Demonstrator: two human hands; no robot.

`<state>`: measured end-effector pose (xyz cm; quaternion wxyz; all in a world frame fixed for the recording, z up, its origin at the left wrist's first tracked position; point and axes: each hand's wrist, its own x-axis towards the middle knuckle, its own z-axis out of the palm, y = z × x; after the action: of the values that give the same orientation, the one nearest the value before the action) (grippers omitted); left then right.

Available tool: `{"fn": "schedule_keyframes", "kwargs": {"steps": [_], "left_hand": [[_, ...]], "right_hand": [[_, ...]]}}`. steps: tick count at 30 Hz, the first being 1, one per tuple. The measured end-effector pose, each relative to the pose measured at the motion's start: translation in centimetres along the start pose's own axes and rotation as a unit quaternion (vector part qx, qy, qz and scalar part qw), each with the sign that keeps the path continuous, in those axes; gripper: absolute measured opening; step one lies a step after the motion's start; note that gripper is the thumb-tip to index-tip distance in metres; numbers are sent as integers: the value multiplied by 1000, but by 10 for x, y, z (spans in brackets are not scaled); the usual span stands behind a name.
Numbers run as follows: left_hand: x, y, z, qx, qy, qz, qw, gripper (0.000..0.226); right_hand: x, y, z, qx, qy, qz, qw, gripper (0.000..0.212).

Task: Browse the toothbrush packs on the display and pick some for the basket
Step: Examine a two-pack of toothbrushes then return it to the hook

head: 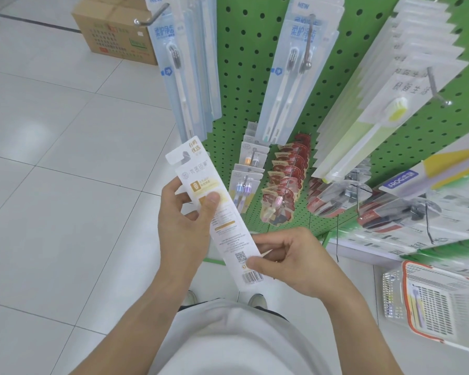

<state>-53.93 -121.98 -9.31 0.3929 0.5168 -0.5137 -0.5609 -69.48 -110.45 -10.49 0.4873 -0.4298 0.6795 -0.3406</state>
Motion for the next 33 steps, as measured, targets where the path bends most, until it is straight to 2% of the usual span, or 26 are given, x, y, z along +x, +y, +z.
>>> {"fn": "schedule_keyframes", "kwargs": {"steps": [4, 7, 11, 17, 20, 23, 28, 33], "left_hand": [[0, -4, 3, 35, -62, 3, 997, 43], [-5, -4, 8, 62, -64, 37, 995, 46], [-7, -9, 8, 60, -47, 45, 996, 22], [-11, -10, 7, 0, -35, 16, 999, 20], [-8, -14, 2, 4, -43, 24, 999, 17], [-5, -19, -1, 24, -76, 25, 996, 21], [-1, -26, -3, 78, -155, 5, 985, 17], [2, -35, -1, 137, -204, -3, 969, 22]], "right_hand": [[2, -4, 12, -124, 105, -43, 986, 37], [2, -6, 19, -173, 141, -87, 971, 33], [0, -7, 27, -128, 167, -92, 973, 31], [7, 2, 25, -134, 195, -100, 966, 44], [9, 5, 25, -133, 191, -112, 966, 39], [13, 7, 25, -134, 207, -135, 960, 23], [23, -9, 13, -62, 277, -140, 949, 33], [35, -17, 3, 44, 279, -102, 954, 21]]}}
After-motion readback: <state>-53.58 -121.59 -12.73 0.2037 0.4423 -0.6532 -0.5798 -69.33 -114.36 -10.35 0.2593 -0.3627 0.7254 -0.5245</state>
